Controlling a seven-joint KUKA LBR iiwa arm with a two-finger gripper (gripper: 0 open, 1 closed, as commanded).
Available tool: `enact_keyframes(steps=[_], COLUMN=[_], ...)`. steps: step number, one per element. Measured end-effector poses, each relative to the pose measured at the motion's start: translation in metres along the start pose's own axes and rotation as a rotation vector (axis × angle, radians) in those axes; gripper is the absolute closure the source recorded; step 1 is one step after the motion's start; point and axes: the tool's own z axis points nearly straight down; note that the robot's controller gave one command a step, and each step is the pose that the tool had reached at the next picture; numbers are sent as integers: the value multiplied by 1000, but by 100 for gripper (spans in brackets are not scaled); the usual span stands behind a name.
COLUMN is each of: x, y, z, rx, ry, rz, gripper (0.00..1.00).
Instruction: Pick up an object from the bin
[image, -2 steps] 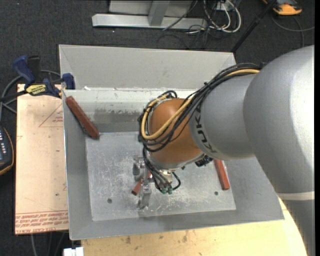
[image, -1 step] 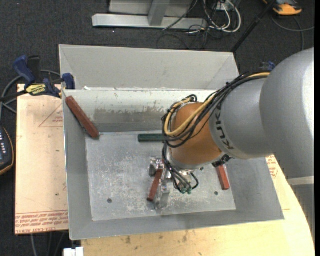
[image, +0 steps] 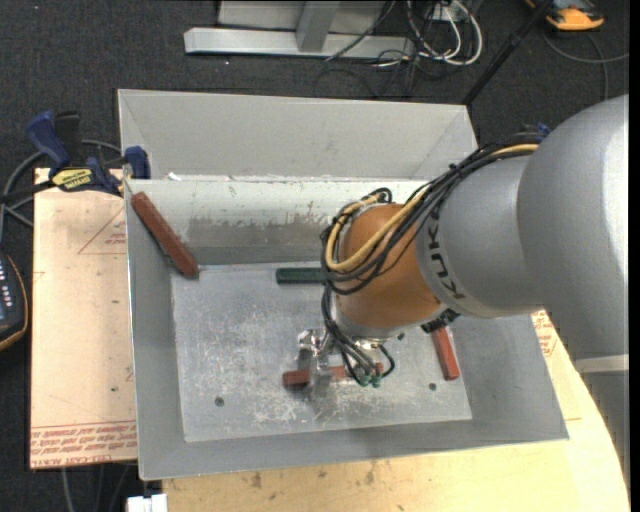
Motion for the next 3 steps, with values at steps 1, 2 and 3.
enact_keyframes(steps=[1,2,3], x=[-31,-29,7], y=[-30,-29,-120], z=[-157,-152,-65], rx=[0,0,4], ry=[-11,-1,10], rz=[63,62,1], gripper=[100,0,0])
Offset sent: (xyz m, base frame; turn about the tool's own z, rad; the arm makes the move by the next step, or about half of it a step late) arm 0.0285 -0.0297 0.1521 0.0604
